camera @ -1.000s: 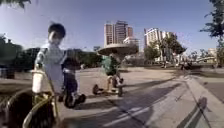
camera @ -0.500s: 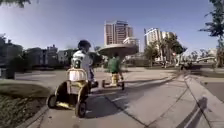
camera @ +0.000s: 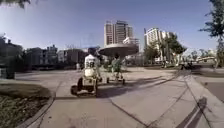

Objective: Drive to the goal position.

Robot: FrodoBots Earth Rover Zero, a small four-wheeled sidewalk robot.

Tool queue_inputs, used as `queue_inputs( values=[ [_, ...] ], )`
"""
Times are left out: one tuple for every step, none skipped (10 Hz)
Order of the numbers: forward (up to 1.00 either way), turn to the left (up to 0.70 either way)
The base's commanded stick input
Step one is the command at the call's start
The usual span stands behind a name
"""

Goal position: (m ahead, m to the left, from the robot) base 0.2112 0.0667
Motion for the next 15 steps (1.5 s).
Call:
queue_inputs(
  values=[
    [0.07, 0.01],
    [0.07, 0.01],
    [0.07, 0.01],
    [0.08, 0.01],
    [0.08, 0.01],
    [0.08, 0.01],
    [0.08, 0.01],
    [0.09, 0.01],
    [0.09, 0.01],
    [0.09, 0.01],
    [0.10, 0.01],
    [0.11, 0.01],
    [0.11, 0.01],
    [0.12, 0.01],
    [0.12, 0.01]
  ],
)
